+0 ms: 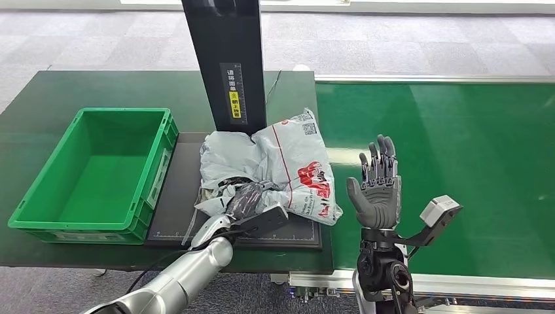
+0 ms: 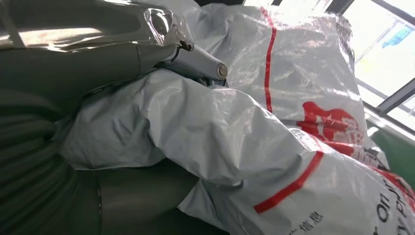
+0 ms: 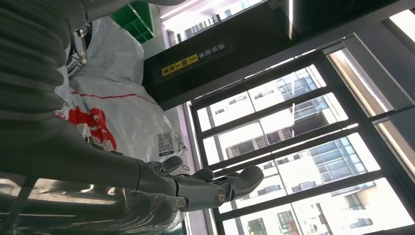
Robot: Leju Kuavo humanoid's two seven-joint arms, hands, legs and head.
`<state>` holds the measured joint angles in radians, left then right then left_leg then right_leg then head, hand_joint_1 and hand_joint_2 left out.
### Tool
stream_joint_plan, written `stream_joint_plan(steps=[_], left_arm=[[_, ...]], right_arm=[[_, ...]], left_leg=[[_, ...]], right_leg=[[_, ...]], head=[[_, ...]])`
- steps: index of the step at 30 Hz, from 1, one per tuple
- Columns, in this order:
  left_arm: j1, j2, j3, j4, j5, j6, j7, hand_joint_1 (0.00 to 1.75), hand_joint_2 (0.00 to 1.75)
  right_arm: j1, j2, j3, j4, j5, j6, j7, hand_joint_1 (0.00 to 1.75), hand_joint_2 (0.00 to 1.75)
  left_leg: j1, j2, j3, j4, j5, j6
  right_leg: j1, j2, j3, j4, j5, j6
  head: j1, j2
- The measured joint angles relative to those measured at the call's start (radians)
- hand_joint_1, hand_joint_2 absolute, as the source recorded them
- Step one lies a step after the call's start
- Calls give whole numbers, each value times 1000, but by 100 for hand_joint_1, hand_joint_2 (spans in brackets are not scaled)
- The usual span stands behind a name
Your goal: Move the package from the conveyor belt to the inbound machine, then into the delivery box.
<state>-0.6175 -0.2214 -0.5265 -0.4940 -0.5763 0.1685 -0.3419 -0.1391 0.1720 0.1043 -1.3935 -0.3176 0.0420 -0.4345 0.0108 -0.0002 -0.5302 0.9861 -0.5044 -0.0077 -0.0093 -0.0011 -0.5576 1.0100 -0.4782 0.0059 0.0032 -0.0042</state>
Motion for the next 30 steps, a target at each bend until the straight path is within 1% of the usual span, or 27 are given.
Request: stream_joint_plan(steps=[3, 6, 11, 15, 19, 23, 26, 30], left_arm=[[33, 2, 19, -59, 80, 8, -58, 175, 175], [98, 16, 43, -185, 195, 4, -109, 175, 175], [253, 69, 110, -520, 448, -30, -200, 175, 175], [373, 106, 186, -804, 578, -59, -255, 175, 175], [454, 129, 273, -1036, 627, -77, -290, 175, 175], [515, 138, 361, -1223, 639, -66, -331, 175, 175], [541, 140, 427, -1325, 633, -46, -346, 175, 175], [545, 141, 516, -1401, 609, 0, -349, 175, 175]], right_arm=[[12, -4, -2, 0, -8, -1, -5, 0, 175], [30, -7, -5, -9, -12, -5, -11, 0, 175], [65, -12, -18, -24, -21, -18, -25, 0, 175], [84, -18, -29, -24, -30, -20, -49, 0, 175], [101, -21, -44, -27, -31, -21, -56, 0, 175], [118, -20, -62, -40, -28, -19, -56, 0, 175], [123, -17, -73, -44, -26, -14, -56, 0, 175], [130, -15, -82, -48, -24, -6, -58, 0, 175]], left_leg=[[0, 0, -2, 0, 0, 0], [0, 0, -4, 0, 0, 0], [0, 1, -6, 0, 0, 0], [0, 1, -9, 0, 0, 0], [0, 1, -10, 0, 0, 0], [0, 1, -10, 0, 0, 0], [0, 1, -10, 0, 0, 0], [0, 1, -9, 0, 0, 0]], right_leg=[[0, 0, -2, 0, 0, 0], [0, 1, -4, 0, 0, 0], [0, 1, -7, 0, 0, 0], [0, 1, -9, 0, 0, 0], [0, 1, -10, 0, 0, 0], [0, 1, -10, 0, 0, 0], [0, 1, -10, 0, 0, 0], [0, 1, -10, 0, 0, 0]], head=[[0, 0], [0, 0], [0, 0], [0, 0], [0, 0], [0, 0], [0, 0], [0, 0]])
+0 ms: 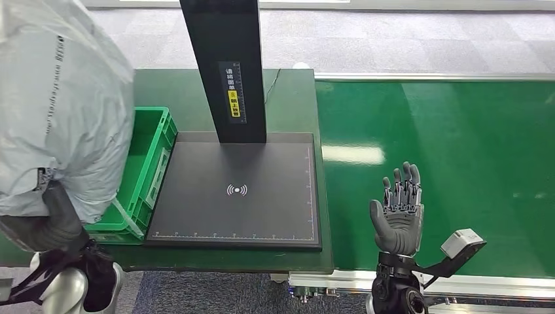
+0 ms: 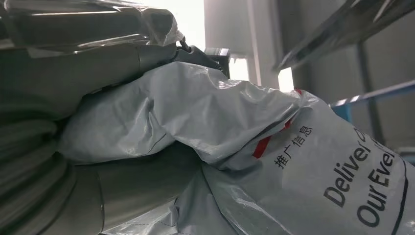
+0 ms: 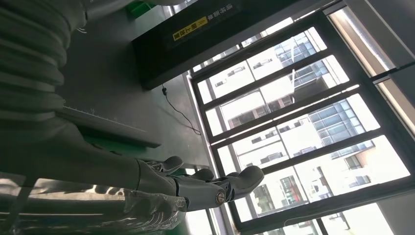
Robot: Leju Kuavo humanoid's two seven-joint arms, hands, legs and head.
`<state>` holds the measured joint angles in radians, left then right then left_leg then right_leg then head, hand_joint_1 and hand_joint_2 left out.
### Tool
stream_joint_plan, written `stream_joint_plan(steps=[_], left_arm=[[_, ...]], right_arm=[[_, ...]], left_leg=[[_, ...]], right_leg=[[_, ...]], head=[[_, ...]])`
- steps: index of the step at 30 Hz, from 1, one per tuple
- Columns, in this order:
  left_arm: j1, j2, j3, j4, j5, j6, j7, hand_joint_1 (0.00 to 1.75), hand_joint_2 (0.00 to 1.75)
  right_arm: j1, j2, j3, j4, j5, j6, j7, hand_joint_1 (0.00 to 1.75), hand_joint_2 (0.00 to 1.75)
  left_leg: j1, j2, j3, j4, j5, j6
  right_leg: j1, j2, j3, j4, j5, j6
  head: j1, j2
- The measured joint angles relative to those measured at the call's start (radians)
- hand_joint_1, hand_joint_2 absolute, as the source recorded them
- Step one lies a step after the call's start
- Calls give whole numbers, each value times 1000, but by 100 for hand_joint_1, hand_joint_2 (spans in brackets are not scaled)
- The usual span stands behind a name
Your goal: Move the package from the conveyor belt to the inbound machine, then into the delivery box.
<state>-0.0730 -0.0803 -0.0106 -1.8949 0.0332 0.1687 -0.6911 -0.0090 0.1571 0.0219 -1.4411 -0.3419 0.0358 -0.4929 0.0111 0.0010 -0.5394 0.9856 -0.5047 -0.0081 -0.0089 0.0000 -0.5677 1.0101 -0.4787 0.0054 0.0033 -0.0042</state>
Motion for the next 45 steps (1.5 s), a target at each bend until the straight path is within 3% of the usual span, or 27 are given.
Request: stream_joint_plan(steps=[5, 9, 15, 27, 28, 31, 32, 39, 45], left_arm=[[-25, 11, 93, -10, -110, 108, 37, 175, 175], [-76, 46, 144, 65, -264, 162, 145, 175, 175], [-140, 102, 180, 269, -418, 184, 236, 175, 175], [-198, 176, 238, 601, -445, 149, 309, 175, 175], [-201, 180, 245, 619, -445, 142, 317, 153, 175], [-215, 192, 266, 663, -446, 122, 335, 22, 175], [-221, 196, 272, 675, -447, 117, 339, 0, 175], [-262, 211, 300, 700, -402, 103, 325, 0, 175], [-230, 184, 290, 528, -274, 104, 250, 0, 175]], right_arm=[[17, 2, -7, -15, 1, 6, -1, 0, 175], [27, 10, -11, -37, 6, 5, -5, 0, 175], [27, 27, -16, -62, 27, 6, 10, 0, 175], [17, 35, -19, -64, 39, 26, 29, 0, 175], [16, 35, -18, -64, 39, 27, 30, 0, 175], [10, 35, -18, -62, 39, 29, 31, 0, 175], [8, 35, -17, -60, 39, 30, 32, 0, 175], [-4, 34, -8, -46, 37, 39, 36, 0, 175], [-6, 34, -2, -32, 36, 39, 38, 0, 175]], left_leg=[[0, 0, 0, 0, 0, 0], [0, 0, 1, 0, 0, 0], [0, 0, 1, 0, 0, 0], [0, 0, 0, 0, 0, 0], [0, 0, 0, 0, 0, 0], [0, 0, 0, 0, 0, 0], [0, 0, 0, 0, 0, 0], [0, 0, 0, 0, 0, 0], [0, 0, 0, 0, 0, 0]], right_leg=[[0, 0, 0, 0, 0, 0], [0, 0, 0, 0, 0, 0], [0, 0, 0, 0, 0, 0], [0, 0, 0, 0, 0, 0], [0, 0, 0, 0, 0, 0], [0, 0, 0, 0, 0, 0], [0, 0, 0, 0, 0, 0], [0, 0, 0, 1, 0, 0], [0, 0, 0, 0, 0, 0]], head=[[0, 0], [0, 0], [0, 0], [0, 0], [0, 0], [0, 0], [0, 0], [0, 0], [0, 0]])
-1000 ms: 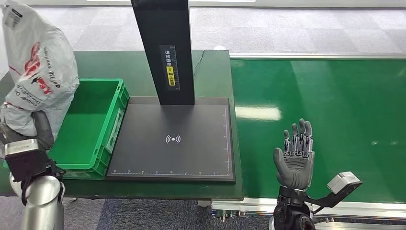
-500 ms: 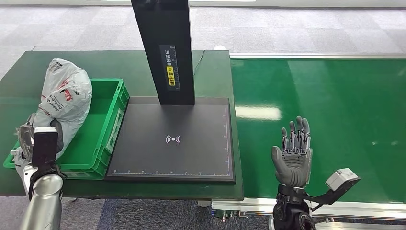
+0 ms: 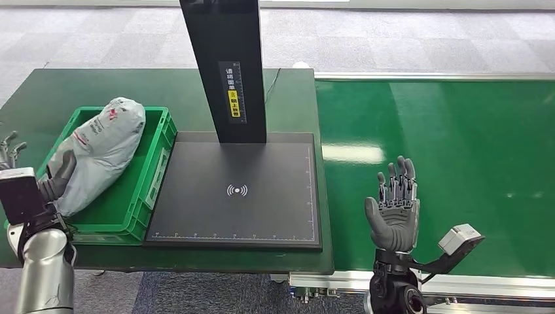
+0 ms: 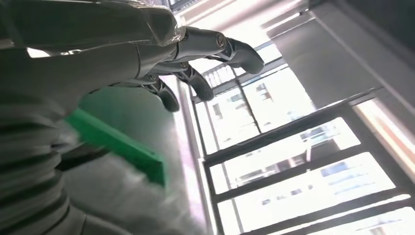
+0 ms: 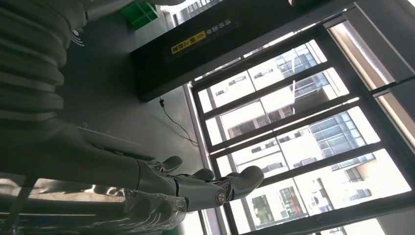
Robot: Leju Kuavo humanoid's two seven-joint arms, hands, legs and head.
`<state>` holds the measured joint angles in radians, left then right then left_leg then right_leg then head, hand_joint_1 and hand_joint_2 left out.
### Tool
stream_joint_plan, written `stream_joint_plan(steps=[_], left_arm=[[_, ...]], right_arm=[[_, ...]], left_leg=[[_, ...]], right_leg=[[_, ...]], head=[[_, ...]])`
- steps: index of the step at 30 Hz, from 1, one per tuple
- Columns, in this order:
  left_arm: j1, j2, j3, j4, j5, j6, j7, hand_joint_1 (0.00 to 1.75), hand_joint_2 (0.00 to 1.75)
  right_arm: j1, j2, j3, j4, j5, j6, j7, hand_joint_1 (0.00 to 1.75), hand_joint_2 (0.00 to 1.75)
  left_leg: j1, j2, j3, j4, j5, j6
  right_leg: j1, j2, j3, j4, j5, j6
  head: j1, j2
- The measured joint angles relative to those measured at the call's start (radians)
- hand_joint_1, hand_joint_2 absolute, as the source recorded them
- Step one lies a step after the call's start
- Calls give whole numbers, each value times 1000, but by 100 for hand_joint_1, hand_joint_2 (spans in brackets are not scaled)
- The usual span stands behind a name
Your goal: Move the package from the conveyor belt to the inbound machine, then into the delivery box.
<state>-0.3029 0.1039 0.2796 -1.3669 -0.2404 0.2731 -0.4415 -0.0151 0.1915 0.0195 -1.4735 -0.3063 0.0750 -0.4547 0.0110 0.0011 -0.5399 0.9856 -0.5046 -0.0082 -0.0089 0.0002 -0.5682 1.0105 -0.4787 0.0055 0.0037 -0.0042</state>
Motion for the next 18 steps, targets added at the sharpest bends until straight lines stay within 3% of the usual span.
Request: stream_joint_plan(steps=[11, 14, 18], left_arm=[[187, -71, -110, -435, 93, 43, -140, 0, 175], [262, -92, -154, -512, 98, -14, -149, 0, 175], [336, -108, -227, -550, 97, -187, -117, 0, 175]], right_arm=[[18, -1, -7, 3, -2, -16, 0, 0, 175], [26, -2, -12, 1, 2, -17, 0, 0, 175], [24, -3, -17, 1, 24, -18, 5, 0, 175]], left_leg=[[0, 0, 0, 0, -1, -1], [0, 0, 0, 0, -1, 0], [0, 0, 0, 0, -1, 0]], right_leg=[[0, 0, -1, 0, 0, 0], [0, 0, -1, 0, -1, 0], [0, 0, 0, -1, -1, 0]], head=[[0, 0], [0, 0], [0, 0]])
